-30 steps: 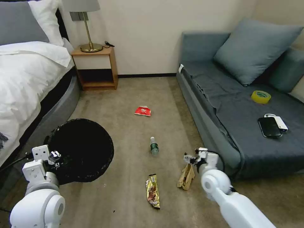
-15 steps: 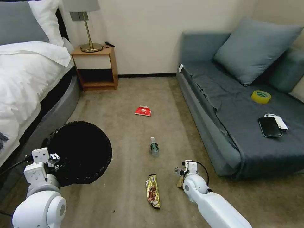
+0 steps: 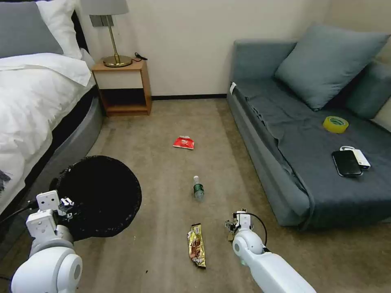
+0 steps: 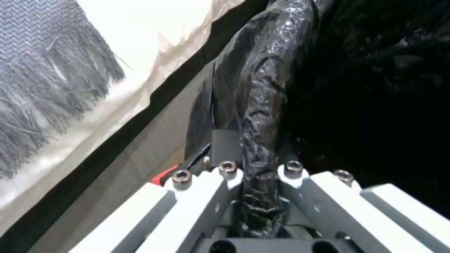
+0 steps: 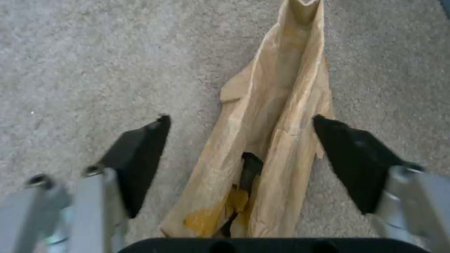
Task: Pick up the trash bin, then pick up the garbage on the floor and place it into the trash bin.
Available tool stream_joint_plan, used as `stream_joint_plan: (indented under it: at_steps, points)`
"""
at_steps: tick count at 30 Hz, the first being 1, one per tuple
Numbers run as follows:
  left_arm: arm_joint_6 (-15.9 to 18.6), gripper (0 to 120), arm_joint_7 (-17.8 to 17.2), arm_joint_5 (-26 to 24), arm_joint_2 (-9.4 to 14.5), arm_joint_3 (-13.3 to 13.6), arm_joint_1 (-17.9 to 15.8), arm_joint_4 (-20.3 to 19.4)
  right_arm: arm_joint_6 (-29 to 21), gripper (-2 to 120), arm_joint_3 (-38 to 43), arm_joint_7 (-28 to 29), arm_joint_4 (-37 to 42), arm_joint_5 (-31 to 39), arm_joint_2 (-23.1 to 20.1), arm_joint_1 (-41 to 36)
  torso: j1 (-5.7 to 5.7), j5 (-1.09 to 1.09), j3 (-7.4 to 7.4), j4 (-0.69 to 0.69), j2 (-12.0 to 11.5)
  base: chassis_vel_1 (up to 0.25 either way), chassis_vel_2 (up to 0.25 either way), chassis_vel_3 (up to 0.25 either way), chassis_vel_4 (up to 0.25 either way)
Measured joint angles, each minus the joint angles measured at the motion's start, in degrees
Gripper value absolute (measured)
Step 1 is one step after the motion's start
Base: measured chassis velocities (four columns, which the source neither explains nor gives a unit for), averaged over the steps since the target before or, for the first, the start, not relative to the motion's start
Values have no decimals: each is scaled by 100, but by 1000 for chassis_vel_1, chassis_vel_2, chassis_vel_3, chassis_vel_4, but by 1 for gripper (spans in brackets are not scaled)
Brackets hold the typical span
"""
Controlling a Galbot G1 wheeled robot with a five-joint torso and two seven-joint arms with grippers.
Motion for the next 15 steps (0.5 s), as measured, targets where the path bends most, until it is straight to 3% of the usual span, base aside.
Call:
stream_joint_plan:
  at_steps: [10, 12, 14, 15]
  points:
    - [-23, 2, 0, 21, -24, -3, 3, -11, 145, 37, 15, -64, -116, -158, 14, -60, 0, 0, 0, 0, 0, 0, 0, 0, 0]
    - [-26, 2, 0, 27, -25, -1, 2, -10, 156, 36, 15, -69, -115, -163, 10, -69, 0, 0, 0, 0, 0, 0, 0, 0, 0]
    - [-29, 2, 1, 38, -31, 7, 2, -7, 186, 22, 16, -83, -109, -183, 1, -86, 0, 0, 0, 0, 0, 0, 0, 0, 0]
    - [-29, 2, 1, 38, -31, 7, 2, -7, 186, 22, 16, -83, -109, -183, 1, -86, 0, 0, 0, 0, 0, 0, 0, 0, 0]
